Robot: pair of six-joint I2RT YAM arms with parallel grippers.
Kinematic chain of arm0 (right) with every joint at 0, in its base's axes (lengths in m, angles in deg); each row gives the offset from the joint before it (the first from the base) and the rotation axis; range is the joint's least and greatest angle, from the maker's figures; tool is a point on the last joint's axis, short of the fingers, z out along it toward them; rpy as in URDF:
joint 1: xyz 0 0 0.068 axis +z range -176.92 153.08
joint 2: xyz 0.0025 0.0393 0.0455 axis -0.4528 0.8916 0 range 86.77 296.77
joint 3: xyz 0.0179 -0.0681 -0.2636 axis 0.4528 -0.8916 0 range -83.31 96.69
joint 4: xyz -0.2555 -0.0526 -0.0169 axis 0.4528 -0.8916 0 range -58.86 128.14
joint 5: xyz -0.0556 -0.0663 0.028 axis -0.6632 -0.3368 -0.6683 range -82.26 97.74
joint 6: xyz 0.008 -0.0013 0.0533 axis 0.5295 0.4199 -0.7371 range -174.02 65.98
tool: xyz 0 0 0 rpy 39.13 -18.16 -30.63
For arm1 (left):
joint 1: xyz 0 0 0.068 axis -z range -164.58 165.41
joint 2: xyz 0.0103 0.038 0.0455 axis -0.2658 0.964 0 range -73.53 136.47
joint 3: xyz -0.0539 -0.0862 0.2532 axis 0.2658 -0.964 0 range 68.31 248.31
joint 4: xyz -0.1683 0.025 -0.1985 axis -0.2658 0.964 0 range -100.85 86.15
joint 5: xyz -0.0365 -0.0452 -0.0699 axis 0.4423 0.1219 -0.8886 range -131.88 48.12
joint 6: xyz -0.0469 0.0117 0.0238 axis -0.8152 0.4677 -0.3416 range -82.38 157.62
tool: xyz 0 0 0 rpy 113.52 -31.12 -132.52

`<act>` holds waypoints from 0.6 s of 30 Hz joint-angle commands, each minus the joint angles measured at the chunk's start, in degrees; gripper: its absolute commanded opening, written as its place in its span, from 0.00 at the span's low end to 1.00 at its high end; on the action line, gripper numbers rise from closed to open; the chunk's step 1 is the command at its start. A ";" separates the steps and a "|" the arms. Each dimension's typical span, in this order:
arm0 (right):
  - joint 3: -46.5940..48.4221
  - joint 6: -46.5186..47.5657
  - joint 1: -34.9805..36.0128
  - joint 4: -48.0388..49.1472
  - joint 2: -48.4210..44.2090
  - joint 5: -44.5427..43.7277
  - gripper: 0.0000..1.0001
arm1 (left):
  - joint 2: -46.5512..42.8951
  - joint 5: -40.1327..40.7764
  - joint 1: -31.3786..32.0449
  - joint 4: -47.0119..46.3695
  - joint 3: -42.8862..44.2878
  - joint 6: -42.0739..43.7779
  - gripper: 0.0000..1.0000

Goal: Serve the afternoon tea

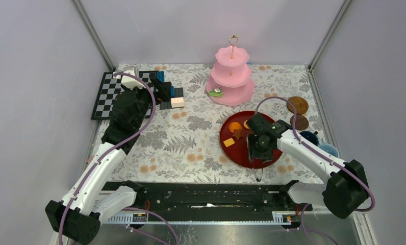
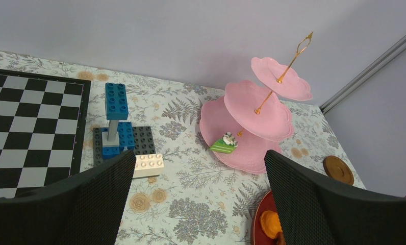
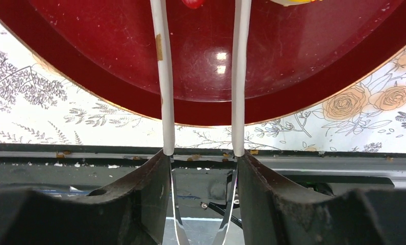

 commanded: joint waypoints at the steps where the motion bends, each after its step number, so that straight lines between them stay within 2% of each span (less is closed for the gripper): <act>1: 0.70 -1.33 0.68 -0.78 -0.44 -4.04 0.47 | -0.37 -0.56 -0.16 -0.95 2.65 -0.24 0.99; 4: 1.97 -1.18 0.74 -1.45 -1.96 -4.15 0.35 | -0.38 -0.60 -0.14 -0.95 2.65 -0.24 0.99; 6: 3.05 -0.69 0.74 -1.50 -3.33 -3.55 0.32 | -0.34 -0.62 -0.14 -0.95 2.65 -0.24 0.99; 10: 7.78 0.60 0.73 -2.52 -4.52 -4.81 0.33 | -0.27 -0.68 -0.14 -0.95 2.65 -0.24 0.99; 14: 14.89 4.24 -0.12 -2.67 -1.83 -8.74 0.36 | -0.62 -0.80 -0.19 -0.95 2.61 -0.33 0.99; 18: 19.97 8.51 -3.31 2.99 3.38 -6.65 0.35 | -0.75 -0.69 -0.14 -0.95 2.52 -0.33 0.99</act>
